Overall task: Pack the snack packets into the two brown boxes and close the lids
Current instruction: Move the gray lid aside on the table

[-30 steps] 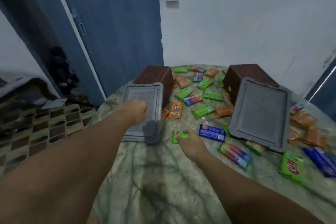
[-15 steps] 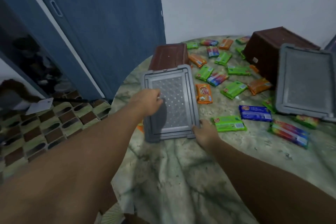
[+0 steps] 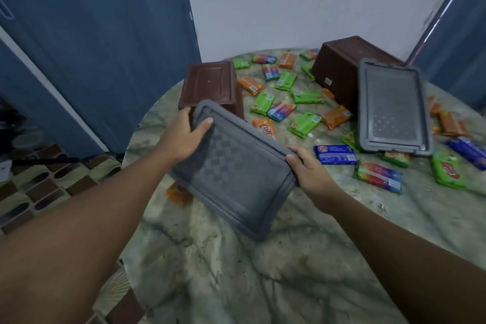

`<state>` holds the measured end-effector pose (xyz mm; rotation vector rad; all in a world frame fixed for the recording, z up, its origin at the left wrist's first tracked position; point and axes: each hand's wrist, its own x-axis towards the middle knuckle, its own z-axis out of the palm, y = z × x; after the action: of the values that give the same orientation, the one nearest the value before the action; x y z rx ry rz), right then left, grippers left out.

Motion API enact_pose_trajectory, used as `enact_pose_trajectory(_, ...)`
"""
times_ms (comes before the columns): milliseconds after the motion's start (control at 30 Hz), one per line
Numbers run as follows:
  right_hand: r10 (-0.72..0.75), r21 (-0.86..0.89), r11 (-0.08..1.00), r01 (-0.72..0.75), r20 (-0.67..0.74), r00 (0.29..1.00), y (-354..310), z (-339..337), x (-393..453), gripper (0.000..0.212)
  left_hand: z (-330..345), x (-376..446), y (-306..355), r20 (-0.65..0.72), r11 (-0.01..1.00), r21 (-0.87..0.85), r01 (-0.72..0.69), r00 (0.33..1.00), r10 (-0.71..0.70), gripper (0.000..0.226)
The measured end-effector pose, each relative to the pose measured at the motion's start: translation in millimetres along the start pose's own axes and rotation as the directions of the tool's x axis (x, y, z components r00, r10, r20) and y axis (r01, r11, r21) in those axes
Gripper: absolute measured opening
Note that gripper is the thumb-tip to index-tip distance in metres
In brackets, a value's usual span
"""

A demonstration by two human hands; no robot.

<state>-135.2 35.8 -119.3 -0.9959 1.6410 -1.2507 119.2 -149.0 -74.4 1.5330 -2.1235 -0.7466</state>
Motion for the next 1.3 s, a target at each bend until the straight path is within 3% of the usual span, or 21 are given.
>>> enact_pose_trajectory(67, 0.023, -0.005, 1.0, -0.023, 0.031, 0.999, -4, -22, 1, 0.017, 10, -6, 13, 0.069, 0.987, -0.148, 0.066, 0.996, -0.057, 0.062)
enact_pose_trajectory(167, 0.038, 0.033, 0.999, -0.035, -0.07, 0.997, 0, -49, 2, 0.014, 35, -19, 27, -0.019, 0.972, -0.219, 0.09, 0.995, -0.096, 0.051)
enact_pose_trajectory(267, 0.19, 0.211, 0.966, -0.148, -0.193, 0.963, 15, -65, -3, 0.052, 60, -37, 41, -0.141, 0.941, -0.301, 0.155, 0.969, -0.205, 0.053)
enact_pose_trajectory(433, 0.266, 0.068, 0.964, -0.259, -0.153, 0.952, 53, -95, -33, 0.061, 112, -78, 71, -0.143, 0.872, -0.419, 0.255, 0.929, -0.34, 0.048)
enact_pose_trajectory(567, 0.205, -0.056, 0.972, -0.227, -0.264, 0.943, 74, -142, -57, 0.044, 151, -114, 99, -0.014, 0.849, -0.45, 0.279, 0.948, -0.318, 0.047)
enact_pose_trajectory(667, 0.156, -0.299, 0.918, -0.262, -0.336, 0.929, 93, -185, -73, 0.054, 185, -139, 124, 0.1, 0.88, -0.369, 0.299, 0.954, -0.282, 0.064)
enact_pose_trajectory(800, 0.189, -0.593, 0.712, -0.377, -0.354, 0.916, 116, -243, -98, 0.075, 236, -168, 165, 0.148, 0.915, -0.23, 0.332, 0.941, -0.305, 0.068)
enact_pose_trajectory(933, 0.202, -0.64, 0.646, -0.415, -0.381, 0.902, 135, -295, -116, 0.083, 279, -190, 207, 0.186, 0.945, 0.0, 0.326, 0.929, -0.32, 0.086)
enact_pose_trajectory(1033, 0.212, -0.668, 0.59, -0.454, -0.414, 0.885, 143, -324, -122, 0.082, 302, -196, 226, 0.217, 0.945, 0.106, 0.31, 0.92, -0.326, 0.079)
enact_pose_trajectory(1300, 0.207, -0.697, 0.509, -0.505, -0.47, 0.858, 155, -370, -127, 0.081, 340, -193, 265, 0.26, 0.932, 0.238, 0.274, 0.906, -0.333, 0.086)
